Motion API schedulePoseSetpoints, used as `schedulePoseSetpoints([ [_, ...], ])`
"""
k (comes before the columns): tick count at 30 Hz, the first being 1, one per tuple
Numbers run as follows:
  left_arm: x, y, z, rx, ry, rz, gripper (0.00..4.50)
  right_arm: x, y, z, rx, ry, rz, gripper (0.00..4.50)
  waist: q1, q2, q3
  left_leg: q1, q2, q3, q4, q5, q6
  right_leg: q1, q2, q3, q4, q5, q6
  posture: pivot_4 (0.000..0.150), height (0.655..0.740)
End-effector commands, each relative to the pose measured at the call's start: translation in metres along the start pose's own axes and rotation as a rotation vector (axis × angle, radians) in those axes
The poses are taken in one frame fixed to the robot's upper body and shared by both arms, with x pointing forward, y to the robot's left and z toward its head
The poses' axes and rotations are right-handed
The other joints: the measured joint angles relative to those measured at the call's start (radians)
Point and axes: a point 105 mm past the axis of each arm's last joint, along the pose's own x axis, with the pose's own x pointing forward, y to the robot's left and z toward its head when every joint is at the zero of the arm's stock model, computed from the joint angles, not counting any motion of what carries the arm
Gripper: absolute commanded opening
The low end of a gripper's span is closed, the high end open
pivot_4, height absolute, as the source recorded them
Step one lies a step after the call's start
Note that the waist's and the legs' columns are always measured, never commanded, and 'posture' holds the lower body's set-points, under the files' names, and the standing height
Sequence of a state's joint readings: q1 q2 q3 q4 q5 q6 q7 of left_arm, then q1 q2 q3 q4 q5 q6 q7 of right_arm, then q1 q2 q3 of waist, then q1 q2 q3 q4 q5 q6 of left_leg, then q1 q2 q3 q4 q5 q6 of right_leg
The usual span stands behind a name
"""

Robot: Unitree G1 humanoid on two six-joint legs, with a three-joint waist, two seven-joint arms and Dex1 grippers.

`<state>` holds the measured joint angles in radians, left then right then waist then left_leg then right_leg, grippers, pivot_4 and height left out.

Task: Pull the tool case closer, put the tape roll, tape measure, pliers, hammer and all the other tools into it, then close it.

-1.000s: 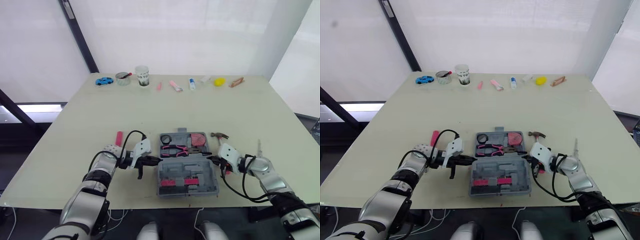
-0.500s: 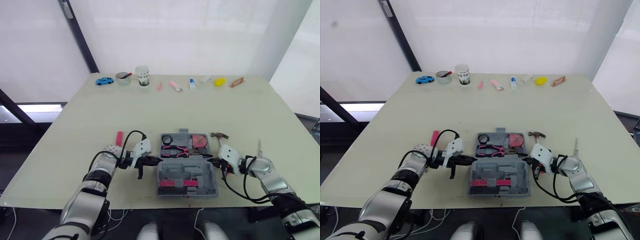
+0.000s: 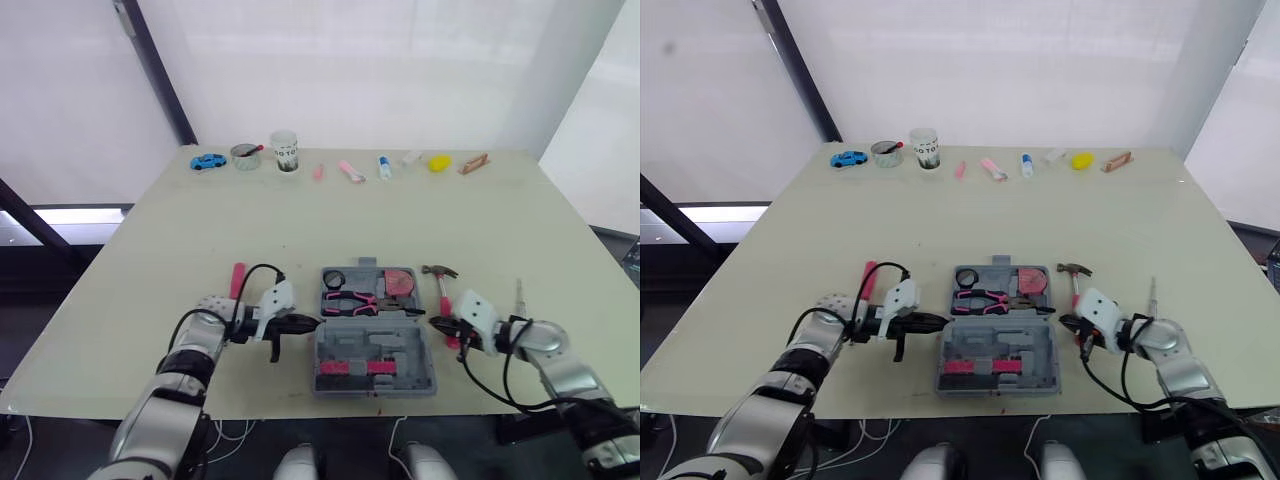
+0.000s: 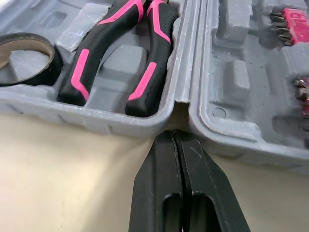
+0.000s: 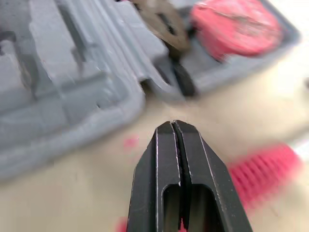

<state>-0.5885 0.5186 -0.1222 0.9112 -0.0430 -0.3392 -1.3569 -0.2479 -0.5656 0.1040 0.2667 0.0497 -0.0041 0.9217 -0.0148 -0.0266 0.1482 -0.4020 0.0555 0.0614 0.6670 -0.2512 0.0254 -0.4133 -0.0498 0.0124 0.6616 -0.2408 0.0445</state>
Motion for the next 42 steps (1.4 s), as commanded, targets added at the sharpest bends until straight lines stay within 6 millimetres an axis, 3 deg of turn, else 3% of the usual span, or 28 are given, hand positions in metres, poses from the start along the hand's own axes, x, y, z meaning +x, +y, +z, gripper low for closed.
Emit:
schedulePoseSetpoints([
  [1,-0.020,0.004,0.015,0.058,-0.098,0.085,0.04,-0.022,-0.010,0.024,0.020,-0.156,-0.092,0.00,0.001,0.000,0.000,0.000,0.000,0.000,0.000,0.000,0.000,0.000,0.000,0.000,0.000,0.000,0.000,0.150,0.7400],
  [6,-0.052,-0.001,0.023,0.017,-0.228,0.225,0.04,-0.054,-0.012,0.026,0.106,-0.270,-0.221,0.00,0.002,0.000,0.001,0.000,0.001,0.000,-0.001,0.000,0.000,0.000,-0.001,0.000,-0.001,0.000,0.000,0.150,0.7400],
  [12,-0.096,-0.020,0.010,-0.086,-0.274,0.443,0.04,-0.102,-0.013,-0.001,0.225,-0.274,-0.471,0.00,0.002,0.001,0.002,0.002,0.002,-0.002,-0.002,0.000,0.000,0.000,-0.003,0.001,-0.001,-0.002,-0.004,0.150,0.7400],
  [15,-0.127,-0.031,-0.010,-0.177,-0.255,0.608,0.85,-0.132,-0.005,-0.022,0.283,-0.251,-0.594,0.87,0.002,0.002,0.002,0.003,0.003,-0.001,-0.002,0.000,0.000,0.000,-0.005,0.002,-0.001,-0.002,-0.004,0.150,0.7400],
  [22,-0.159,-0.058,-0.038,-0.291,-0.232,0.833,4.21,-0.167,0.020,-0.054,0.421,-0.239,-0.775,4.33,0.003,0.003,0.003,0.004,0.005,-0.001,-0.002,-0.001,-0.001,0.000,-0.008,0.001,-0.001,-0.005,0.001,0.150,0.7400],
  [23,-0.164,-0.062,-0.041,-0.306,-0.235,0.866,4.47,-0.172,0.025,-0.059,0.442,-0.230,-0.800,4.50,0.003,0.003,0.003,0.003,0.005,-0.001,-0.002,-0.001,-0.001,-0.001,-0.013,0.001,-0.001,-0.005,0.001,0.150,0.7400],
  [28,-0.174,-0.076,-0.047,-0.351,-0.239,0.946,4.47,-0.188,0.040,-0.074,0.508,-0.208,-0.882,4.50,0.002,0.004,0.003,0.003,0.004,-0.001,-0.005,-0.003,-0.005,-0.002,-0.018,0.001,-0.004,-0.005,0.001,0.150,0.7400],
  [33,-0.166,-0.078,-0.041,-0.343,-0.243,0.908,4.47,-0.190,0.040,-0.078,0.514,-0.196,-0.918,4.50,0.002,0.004,0.004,0.003,0.002,-0.001,-0.008,-0.003,-0.005,-0.003,-0.020,0.001,-0.005,-0.005,0.001,0.150,0.7400],
  [42,-0.131,-0.049,0.011,-0.122,-0.259,0.677,4.47,-0.162,-0.021,-0.050,0.473,-0.174,-0.991,4.50,0.002,0.004,0.004,0.003,0.001,0.000,-0.009,-0.003,-0.005,-0.003,-0.018,-0.002,-0.005,-0.003,-0.003,0.150,0.7400],
])
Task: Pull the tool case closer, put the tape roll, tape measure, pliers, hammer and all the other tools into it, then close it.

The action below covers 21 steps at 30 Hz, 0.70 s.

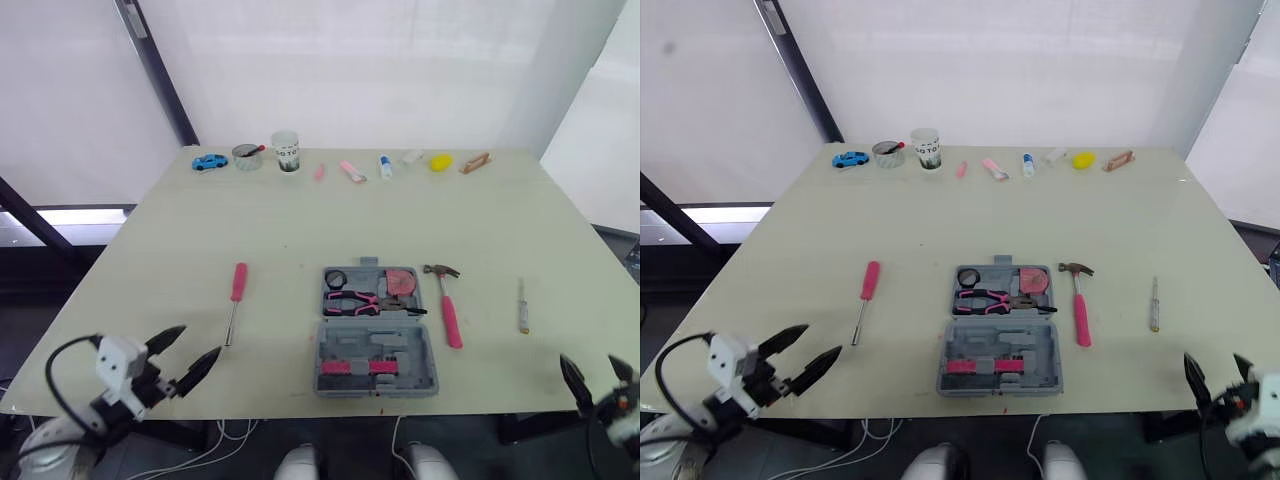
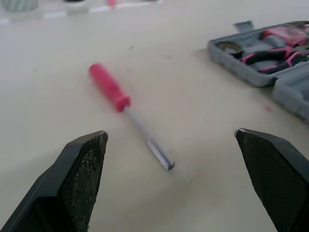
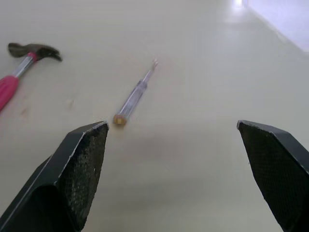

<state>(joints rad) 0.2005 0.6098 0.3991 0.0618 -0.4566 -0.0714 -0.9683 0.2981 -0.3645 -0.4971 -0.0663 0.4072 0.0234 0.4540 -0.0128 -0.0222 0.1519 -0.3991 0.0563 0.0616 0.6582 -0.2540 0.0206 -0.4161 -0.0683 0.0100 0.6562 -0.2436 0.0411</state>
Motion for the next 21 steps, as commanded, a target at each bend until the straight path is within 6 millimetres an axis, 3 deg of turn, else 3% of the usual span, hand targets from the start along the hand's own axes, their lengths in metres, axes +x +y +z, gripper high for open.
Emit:
schedulePoseSetpoints([
  [1,0.017,-0.013,0.020,0.076,-0.034,-0.110,4.47,0.016,0.001,0.013,-0.027,0.010,-0.026,4.50,0.000,0.000,0.000,0.000,0.000,0.000,0.000,0.002,0.004,0.001,0.004,0.000,0.000,0.000,0.000,0.150,0.7400],
  [12,0.065,-0.055,0.070,0.163,-0.126,-0.442,4.47,0.080,0.019,0.004,-0.003,0.161,0.007,4.50,-0.001,0.000,0.000,0.000,-0.002,0.006,-0.006,0.003,0.005,0.001,0.012,0.003,-0.005,0.000,0.000,0.150,0.7400],
  [21,0.089,-0.092,0.113,0.226,-0.199,-0.691,4.47,0.113,0.022,-0.018,-0.012,0.260,-0.021,4.50,-0.002,0.000,0.000,0.000,-0.002,0.007,-0.006,0.003,0.005,0.001,0.015,0.006,-0.005,0.003,0.003,0.150,0.7400],
])
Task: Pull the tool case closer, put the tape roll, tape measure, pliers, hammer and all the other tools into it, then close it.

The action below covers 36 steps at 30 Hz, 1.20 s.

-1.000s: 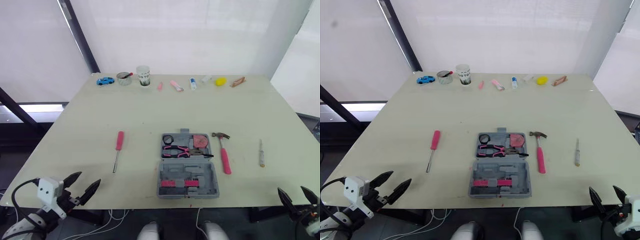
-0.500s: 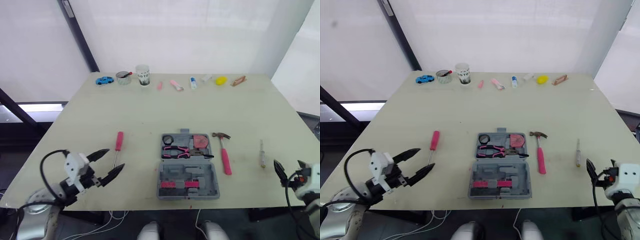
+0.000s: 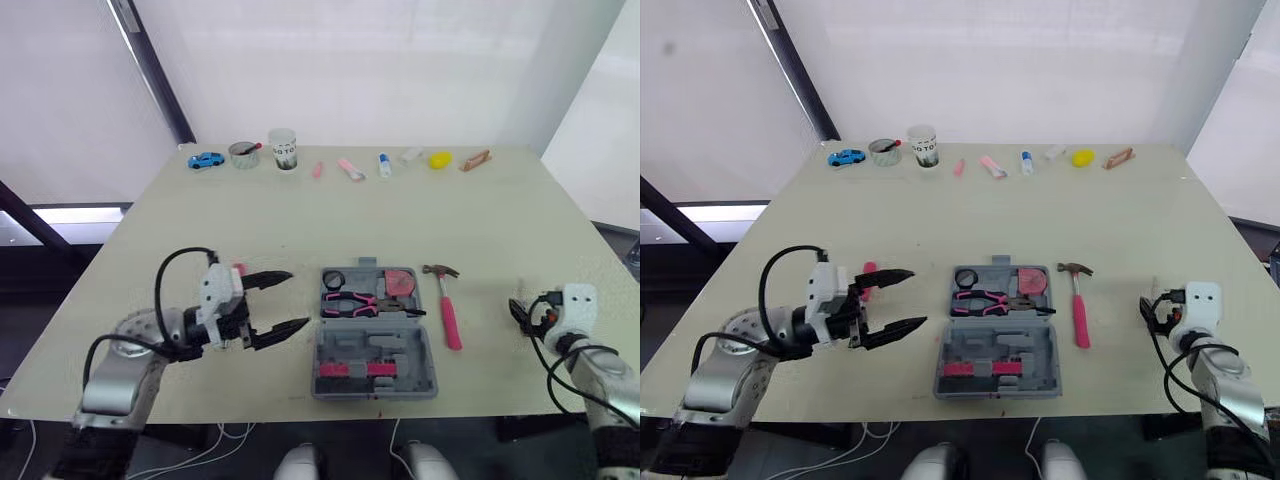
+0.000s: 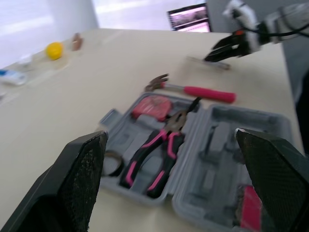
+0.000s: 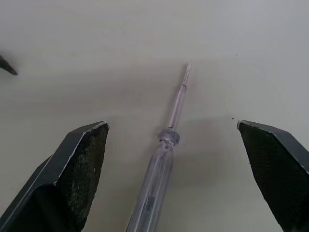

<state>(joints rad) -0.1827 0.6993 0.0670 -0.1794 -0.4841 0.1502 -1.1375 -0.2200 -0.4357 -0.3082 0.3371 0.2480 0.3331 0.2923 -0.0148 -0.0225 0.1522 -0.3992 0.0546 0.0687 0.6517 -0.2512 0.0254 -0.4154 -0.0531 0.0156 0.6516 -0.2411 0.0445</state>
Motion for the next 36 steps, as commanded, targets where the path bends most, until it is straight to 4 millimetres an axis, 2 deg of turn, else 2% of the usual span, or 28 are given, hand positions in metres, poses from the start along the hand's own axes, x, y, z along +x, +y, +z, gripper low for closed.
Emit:
schedulePoseSetpoints([
  [1,0.018,-0.007,0.027,0.052,-0.072,-0.115,4.47,0.008,0.000,0.002,-0.032,0.001,-0.010,4.50,0.000,0.000,0.000,0.000,0.000,0.000,0.000,0.000,0.000,0.000,0.000,0.000,0.000,0.000,0.000,0.150,0.7400],
  [4,0.028,-0.010,0.039,0.074,-0.100,-0.193,4.50,0.012,0.011,-0.002,-0.039,0.021,0.024,3.45,-0.003,0.000,0.000,0.000,0.000,0.000,0.001,0.000,0.000,0.000,0.001,0.002,0.000,0.000,0.001,0.150,0.7400],
  [6,0.030,-0.012,0.042,0.084,-0.099,-0.234,4.50,0.013,0.013,-0.002,-0.029,0.023,0.020,2.49,-0.007,0.000,0.000,0.000,0.000,0.001,0.001,0.000,0.000,0.000,0.002,0.003,0.000,0.000,0.001,0.150,0.7400],
  [11,0.029,-0.012,0.043,0.090,-0.087,-0.280,4.50,0.008,0.019,0.003,0.008,-0.003,0.010,0.88,-0.005,0.000,0.000,0.001,0.000,0.000,0.001,0.000,0.000,0.000,0.003,0.003,0.001,0.000,0.001,0.150,0.7400],
  [12,0.028,-0.012,0.042,0.090,-0.084,-0.285,4.50,0.006,0.020,0.004,0.016,-0.009,0.009,0.34,-0.003,0.000,0.000,0.001,0.000,0.000,0.001,0.000,0.000,0.000,0.003,0.003,0.001,0.000,0.001,0.150,0.7400],
  [13,0.027,-0.012,0.041,0.089,-0.083,-0.292,4.50,0.002,0.023,0.005,0.024,-0.015,0.009,0.01,-0.002,0.000,0.000,0.001,0.000,0.000,0.001,0.000,0.000,0.000,0.003,0.003,0.001,0.000,0.001,0.150,0.7400],
  [18,0.024,-0.016,0.040,0.078,-0.087,-0.324,4.50,-0.020,0.050,0.010,0.060,-0.036,0.047,0.01,0.000,0.000,0.000,0.000,0.001,0.000,0.001,0.000,0.000,0.000,0.003,0.003,0.001,0.000,0.001,0.150,0.7400],
  [25,0.021,-0.023,0.040,0.079,-0.081,-0.365,4.50,-0.045,0.079,-0.002,0.096,-0.002,0.040,0.01,-0.002,0.000,0.000,0.000,0.001,-0.001,0.001,0.000,0.000,0.000,0.003,0.002,0.002,0.000,0.001,0.150,0.7400],
  [32,0.020,-0.026,0.039,0.079,-0.081,-0.369,4.50,-0.053,0.089,-0.016,0.141,0.040,0.008,0.01,-0.002,0.000,0.000,0.000,0.001,0.000,0.001,0.000,0.000,0.000,0.003,0.003,0.002,0.000,0.000,0.150,0.7400],
  [36,0.018,-0.026,0.036,0.071,-0.074,-0.367,4.50,-0.056,0.088,-0.018,0.153,0.054,0.040,1.91,-0.002,0.000,0.000,0.000,0.001,-0.001,0.001,0.000,0.000,0.000,0.003,0.003,0.002,0.000,0.000,0.150,0.7400],
])
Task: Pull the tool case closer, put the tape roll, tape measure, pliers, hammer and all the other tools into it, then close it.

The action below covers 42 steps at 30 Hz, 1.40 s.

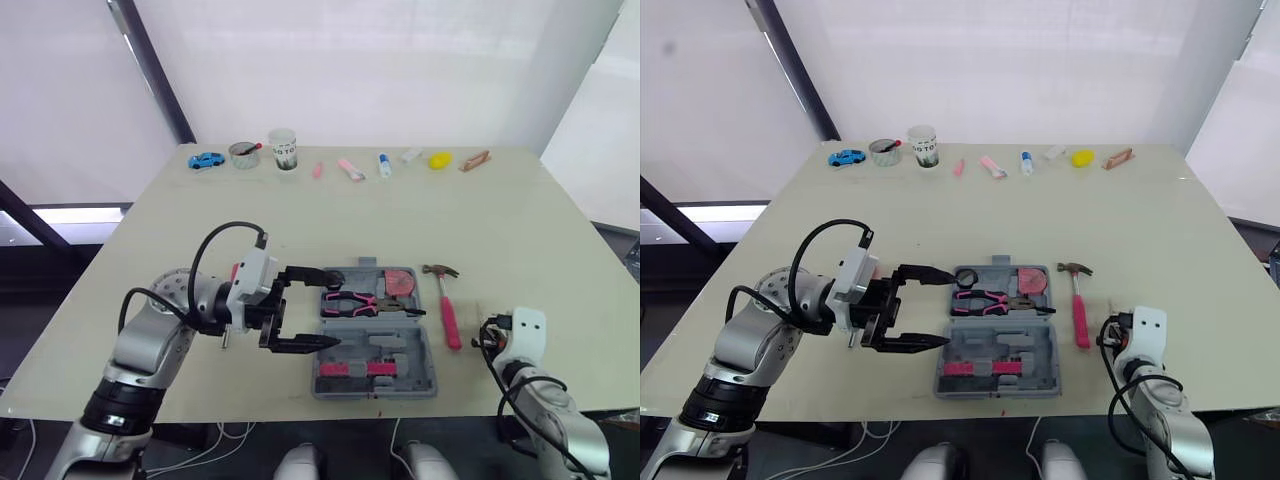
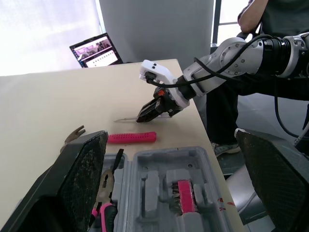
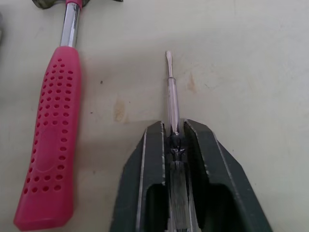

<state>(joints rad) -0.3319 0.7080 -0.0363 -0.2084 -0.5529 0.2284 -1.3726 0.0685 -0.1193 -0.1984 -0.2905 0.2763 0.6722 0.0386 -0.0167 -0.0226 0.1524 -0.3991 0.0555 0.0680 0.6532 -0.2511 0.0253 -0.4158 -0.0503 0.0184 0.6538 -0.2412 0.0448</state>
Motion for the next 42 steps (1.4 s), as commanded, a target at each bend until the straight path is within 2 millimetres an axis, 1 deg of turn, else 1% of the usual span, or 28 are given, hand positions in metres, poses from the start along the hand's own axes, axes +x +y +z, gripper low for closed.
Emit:
schedulePoseSetpoints([
  [1,-0.003,-0.002,0.008,0.043,-0.007,-0.004,4.50,-0.006,-0.002,0.010,-0.002,-0.027,0.026,2.39,0.000,0.000,0.000,0.000,0.000,0.000,0.000,0.000,0.000,0.000,0.000,0.000,0.000,0.000,0.000,0.150,0.7400],
  [3,-0.004,-0.003,0.007,0.039,-0.005,-0.003,4.50,-0.009,-0.004,0.016,-0.001,-0.036,0.044,3.23,0.000,0.000,0.000,0.000,0.000,0.000,0.000,0.000,0.000,0.000,0.000,0.000,0.000,0.000,0.000,0.150,0.7400],
  [4,-0.005,-0.003,0.007,0.038,-0.005,-0.003,4.50,-0.011,-0.004,0.019,-0.006,-0.041,0.055,3.76,0.000,0.000,0.000,0.000,0.000,0.000,0.000,0.000,0.000,0.000,0.000,0.000,0.000,0.000,0.000,0.150,0.7400],
  [5,-0.005,-0.003,0.007,0.037,-0.003,-0.001,4.50,-0.014,-0.006,0.024,-0.018,-0.044,0.070,3.93,0.000,0.000,0.000,0.000,0.000,0.000,0.000,0.000,0.000,0.000,0.000,0.000,0.000,0.000,0.000,0.150,0.7400],
  [6,-0.006,-0.004,0.007,0.036,-0.001,0.001,4.50,-0.018,-0.008,0.028,-0.034,-0.044,0.082,4.47,0.001,0.000,0.000,0.000,0.000,0.000,0.000,0.000,0.000,0.000,0.000,0.000,0.000,0.000,0.000,0.150,0.7400],
  [10,-0.011,-0.004,0.007,0.034,0.003,0.024,4.50,-0.033,-0.012,0.049,-0.145,-0.026,0.189,4.47,0.002,0.000,0.000,0.000,0.000,0.000,0.000,0.000,0.000,0.000,0.000,0.000,0.000,0.000,0.000,0.150,0.7400],
  [15,-0.012,-0.004,0.006,0.034,0.002,0.031,4.50,-0.038,-0.018,0.075,-0.333,0.014,0.374,4.47,0.002,0.000,0.000,0.000,0.000,0.000,0.000,0.000,0.000,0.000,0.000,0.000,0.000,0.000,0.000,0.150,0.7400],
  [16,-0.011,-0.004,0.006,0.034,0.001,0.030,4.50,-0.037,-0.019,0.078,-0.400,0.028,0.417,4.47,0.002,0.000,0.000,0.000,0.000,0.000,0.000,0.000,0.000,0.000,0.000,0.000,0.000,0.000,0.000,0.150,0.7400],
  [19,-0.010,-0.003,0.008,0.045,-0.010,0.031,4.50,-0.034,-0.017,0.083,-0.686,0.068,0.580,4.47,0.002,-0.001,0.001,0.001,0.000,0.000,0.001,0.000,0.000,0.001,0.000,0.000,-0.001,-0.001,-0.001,0.150,0.7400],
  [23,-0.007,-0.001,0.011,0.056,-0.020,0.036,4.50,-0.030,-0.009,0.080,-0.996,0.119,0.822,4.47,0.000,-0.001,0.001,0.001,0.000,0.000,0.001,0.000,0.000,0.001,0.001,0.000,-0.001,0.000,0.000,0.150,0.7400],
  [27,-0.007,-0.001,0.013,0.059,-0.010,0.040,4.50,-0.021,-0.011,0.066,-1.349,0.215,1.078,4.47,-0.002,-0.002,0.003,0.001,0.000,0.000,0.001,0.000,0.000,0.000,0.001,0.000,-0.001,0.000,0.000,0.150,0.7400],
  [30,-0.008,-0.001,0.015,0.061,-0.004,0.046,4.50,-0.013,-0.013,0.065,-1.553,0.243,1.202,4.47,0.000,-0.002,0.005,0.001,0.000,0.001,0.001,0.000,0.000,0.001,0.001,0.001,-0.001,0.000,0.000,0.150,0.7400],
  [32,-0.009,-0.001,0.015,0.056,0.000,0.060,4.50,-0.011,-0.015,0.062,-1.671,0.258,1.289,4.47,0.000,-0.002,0.005,0.001,0.000,0.001,0.001,0.000,0.000,0.000,0.001,0.001,-0.001,0.000,0.000,0.150,0.7400],
  [35,-0.013,-0.004,0.016,0.037,0.003,0.110,4.50,-0.006,-0.016,0.058,-1.943,0.293,1.400,4.47,0.001,-0.001,0.007,0.000,0.000,0.001,0.001,0.000,0.000,0.000,0.001,0.000,-0.001,0.000,0.000,0.150,0.7400],
  [39,-0.012,-0.007,0.018,0.024,0.004,0.134,4.50,0.005,-0.011,0.056,-2.126,0.278,1.465,4.47,-0.011,-0.001,0.010,0.002,0.001,0.003,0.002,0.000,0.000,0.000,0.001,0.003,-0.001,0.000,0.000,0.150,0.7400],
  [42,-0.013,-0.010,0.018,0.014,0.006,0.147,4.50,0.011,-0.007,0.053,-2.192,0.281,1.492,4.47,-0.012,-0.001,0.011,0.002,0.001,0.003,0.002,0.000,0.000,0.000,0.000,0.002,0.002,0.000,0.000,0.150,0.7400],
])
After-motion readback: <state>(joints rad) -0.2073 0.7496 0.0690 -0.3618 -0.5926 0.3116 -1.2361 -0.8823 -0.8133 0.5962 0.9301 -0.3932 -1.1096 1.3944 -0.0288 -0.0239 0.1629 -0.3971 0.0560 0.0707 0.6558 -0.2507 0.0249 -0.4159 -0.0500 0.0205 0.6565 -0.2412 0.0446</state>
